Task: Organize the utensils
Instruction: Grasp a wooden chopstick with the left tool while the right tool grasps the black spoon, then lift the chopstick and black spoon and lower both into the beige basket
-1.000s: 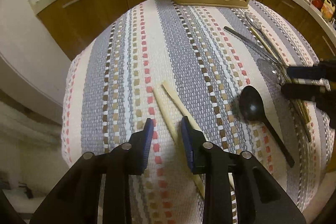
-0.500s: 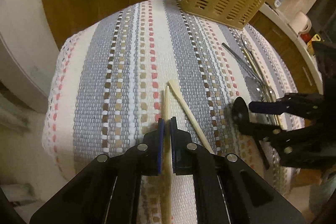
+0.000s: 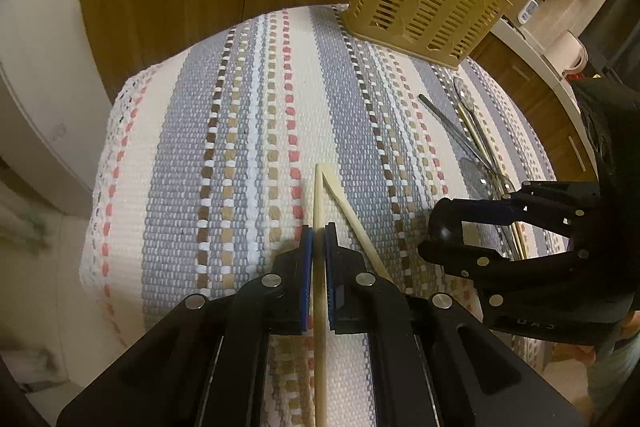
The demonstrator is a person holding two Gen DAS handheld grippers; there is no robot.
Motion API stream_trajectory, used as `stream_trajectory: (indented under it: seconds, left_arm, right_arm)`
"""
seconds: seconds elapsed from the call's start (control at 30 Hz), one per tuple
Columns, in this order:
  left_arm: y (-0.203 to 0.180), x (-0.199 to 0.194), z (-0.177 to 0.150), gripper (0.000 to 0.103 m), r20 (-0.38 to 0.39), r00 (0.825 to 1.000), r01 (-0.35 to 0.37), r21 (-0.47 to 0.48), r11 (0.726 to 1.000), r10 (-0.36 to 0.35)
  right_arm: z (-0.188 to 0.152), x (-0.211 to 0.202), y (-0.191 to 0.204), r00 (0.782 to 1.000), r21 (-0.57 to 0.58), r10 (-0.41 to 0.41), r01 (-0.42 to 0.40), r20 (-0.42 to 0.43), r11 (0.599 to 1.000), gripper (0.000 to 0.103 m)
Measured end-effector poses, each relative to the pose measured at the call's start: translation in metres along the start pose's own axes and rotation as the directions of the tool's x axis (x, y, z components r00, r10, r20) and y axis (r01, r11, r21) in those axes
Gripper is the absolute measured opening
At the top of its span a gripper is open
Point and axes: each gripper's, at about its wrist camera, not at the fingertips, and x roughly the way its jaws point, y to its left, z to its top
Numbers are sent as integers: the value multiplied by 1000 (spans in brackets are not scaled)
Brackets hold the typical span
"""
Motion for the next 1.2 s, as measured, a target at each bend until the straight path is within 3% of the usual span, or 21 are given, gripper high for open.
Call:
stream_trajectory:
  seconds: [0.2, 0.27, 0.37, 0.57, 0.73, 0.93, 1.2]
  left_arm:
    - [2, -2, 1, 4, 15, 1000, 10, -8, 1000, -10]
    - [2, -3, 2, 4, 20, 1000, 13, -9, 1000, -13]
    - [1, -5, 4, 4, 36, 999, 20, -10, 1000, -20]
    - [-6, -16, 10, 4, 90, 995, 40, 0, 999, -40]
    - [-14, -36, 19, 4, 189, 979, 80, 9, 997, -80]
    - [-33, -68, 37, 4, 353, 928, 114, 37, 993, -120]
    - [-76, -108, 67, 4, 554, 826, 53, 115, 992, -108]
  right_arm:
    - [2, 4, 6, 1000, -22, -29, 29, 1, 999, 42]
    - [1, 3, 7, 999, -32, -52, 53, 12, 998, 34]
    - [-6, -1, 8, 999, -24, -27, 28, 32, 999, 34]
    - [-12, -26, 0, 991, -13, 4, -2, 130, 1000, 34]
    - [-18, -58, -12, 969, 11, 37, -41, 245, 999, 34]
    - [-23, -93, -32, 929, 45, 60, -82, 366, 996, 34]
    - [-15, -134, -60, 858, 112, -6, -60, 513, 992, 34]
